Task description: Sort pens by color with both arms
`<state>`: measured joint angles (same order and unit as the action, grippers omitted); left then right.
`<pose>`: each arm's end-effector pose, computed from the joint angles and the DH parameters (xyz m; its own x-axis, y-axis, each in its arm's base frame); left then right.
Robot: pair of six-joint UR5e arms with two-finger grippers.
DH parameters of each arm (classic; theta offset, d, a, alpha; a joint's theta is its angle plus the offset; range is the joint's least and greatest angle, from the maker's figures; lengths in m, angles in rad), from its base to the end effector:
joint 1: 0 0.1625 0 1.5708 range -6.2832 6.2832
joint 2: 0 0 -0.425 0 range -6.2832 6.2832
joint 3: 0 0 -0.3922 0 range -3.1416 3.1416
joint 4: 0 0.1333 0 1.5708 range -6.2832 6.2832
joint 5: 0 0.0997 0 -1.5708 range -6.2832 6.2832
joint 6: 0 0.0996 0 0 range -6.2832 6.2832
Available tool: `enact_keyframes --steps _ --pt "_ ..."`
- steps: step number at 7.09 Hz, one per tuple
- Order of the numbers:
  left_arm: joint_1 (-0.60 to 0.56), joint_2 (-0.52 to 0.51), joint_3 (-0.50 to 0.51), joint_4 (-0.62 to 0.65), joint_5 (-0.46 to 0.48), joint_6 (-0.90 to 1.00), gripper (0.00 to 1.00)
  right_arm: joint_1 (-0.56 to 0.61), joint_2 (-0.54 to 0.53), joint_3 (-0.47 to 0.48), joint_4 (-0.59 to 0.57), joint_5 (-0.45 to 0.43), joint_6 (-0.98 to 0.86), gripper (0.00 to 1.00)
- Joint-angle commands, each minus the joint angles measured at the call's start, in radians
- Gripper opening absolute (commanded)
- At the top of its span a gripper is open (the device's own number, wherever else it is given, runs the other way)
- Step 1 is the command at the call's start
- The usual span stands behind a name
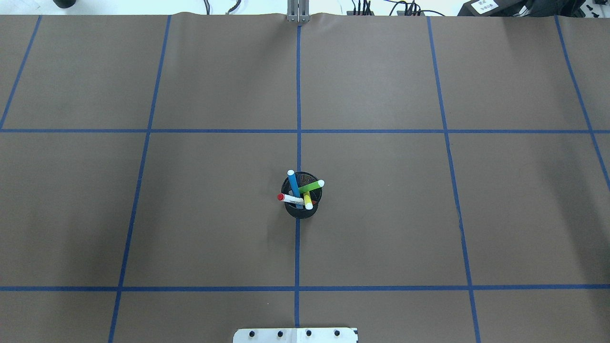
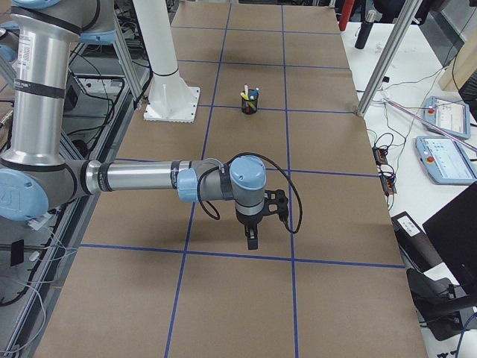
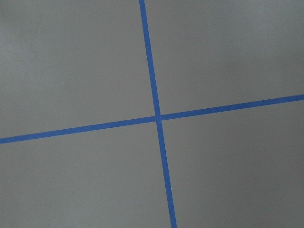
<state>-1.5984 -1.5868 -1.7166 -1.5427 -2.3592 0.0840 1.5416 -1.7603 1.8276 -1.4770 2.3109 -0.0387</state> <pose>-0.0765 -0.5001 0.5806 0.7071 0.1579 -0.6892 -0.0321 0.9809 0.1918 0.0538 -0.4232 0.6101 0.7333 -0.1678 0.6589 0.0572 0.9809 0.1860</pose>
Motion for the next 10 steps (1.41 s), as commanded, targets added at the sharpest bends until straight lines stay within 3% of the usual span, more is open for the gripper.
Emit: enact_keyframes --steps 1,3,5,6,8,10 --pt "0.0 -0.033 -0.015 0.003 0.0 -0.007 1.0 -0.002 -0.002 -0.004 0.09 0.002 0.026 1.0" --pt "0.0 -0.053 -0.02 0.006 -0.003 -0.016 1.0 -0.006 0.042 0.001 0.09 0.034 0.03 1.0" --pt "0.0 -0.064 -0.034 -0.022 -0.096 -0.009 1.0 -0.017 0.108 0.002 0.09 0.091 0.031 1.0" --pt "0.002 -0.049 -0.053 -0.143 -0.113 -0.021 1.0 -0.032 0.143 0.004 0.09 0.096 0.034 1.0" --pt "0.061 -0.067 -0.052 -0.177 -0.124 -0.055 1.0 -0.115 0.214 0.036 0.093 0.107 0.197 1.0" --pt "0.112 -0.125 -0.072 -0.178 -0.12 -0.273 1.0 -0.211 0.284 0.091 0.093 0.104 0.441 0.99"
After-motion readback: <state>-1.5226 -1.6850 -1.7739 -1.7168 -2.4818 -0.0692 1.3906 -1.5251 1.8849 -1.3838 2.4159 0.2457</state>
